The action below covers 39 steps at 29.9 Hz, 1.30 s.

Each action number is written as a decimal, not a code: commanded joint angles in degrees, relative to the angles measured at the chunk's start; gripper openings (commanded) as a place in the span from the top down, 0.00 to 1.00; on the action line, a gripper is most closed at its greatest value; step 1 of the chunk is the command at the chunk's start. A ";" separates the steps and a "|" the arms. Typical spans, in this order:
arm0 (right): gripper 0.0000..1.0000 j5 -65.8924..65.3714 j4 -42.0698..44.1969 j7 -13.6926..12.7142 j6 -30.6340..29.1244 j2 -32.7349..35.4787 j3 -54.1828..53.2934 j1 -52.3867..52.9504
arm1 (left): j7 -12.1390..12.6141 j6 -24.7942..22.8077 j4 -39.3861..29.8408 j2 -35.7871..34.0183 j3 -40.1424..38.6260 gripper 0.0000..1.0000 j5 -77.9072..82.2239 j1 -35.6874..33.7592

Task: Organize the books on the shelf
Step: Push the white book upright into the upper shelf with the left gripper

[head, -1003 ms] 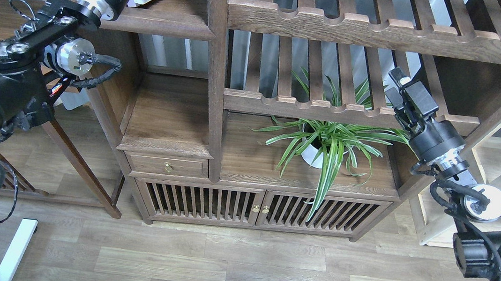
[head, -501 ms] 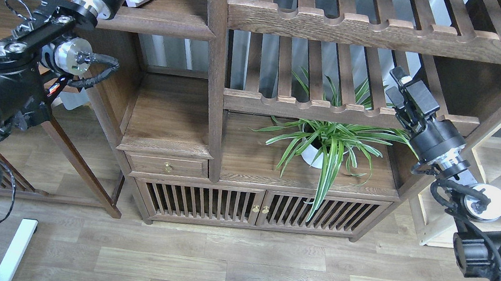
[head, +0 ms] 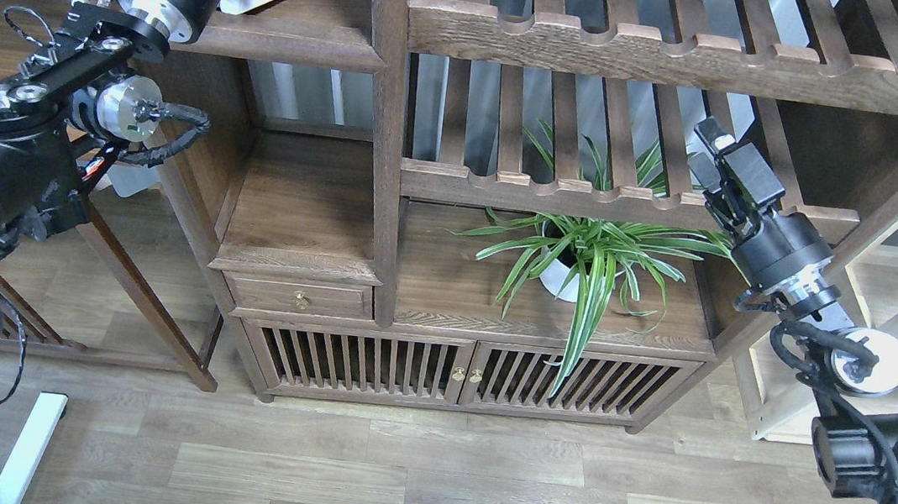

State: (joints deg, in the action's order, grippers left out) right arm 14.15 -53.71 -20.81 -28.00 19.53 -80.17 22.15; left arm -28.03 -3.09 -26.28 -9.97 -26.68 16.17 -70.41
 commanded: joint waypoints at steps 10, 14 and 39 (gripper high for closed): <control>0.06 0.09 -0.43 -0.02 0.00 0.25 0.10 -0.18 | 0.03 0.89 -0.35 0.83 -0.04 0.64 -0.09 -0.07; 0.06 0.00 -0.43 -0.02 0.00 0.25 0.19 -0.18 | 0.03 1.24 -0.79 0.83 0.22 0.59 0.00 0.01; 0.06 0.00 -0.96 -0.20 0.00 0.42 0.36 -0.09 | 0.03 3.00 -2.64 -2.25 -4.35 0.56 0.00 -4.99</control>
State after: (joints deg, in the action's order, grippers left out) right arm 14.15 -54.52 -20.93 -28.00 19.89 -79.80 22.06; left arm -28.00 -0.09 -28.97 -12.14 -30.52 16.12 -74.58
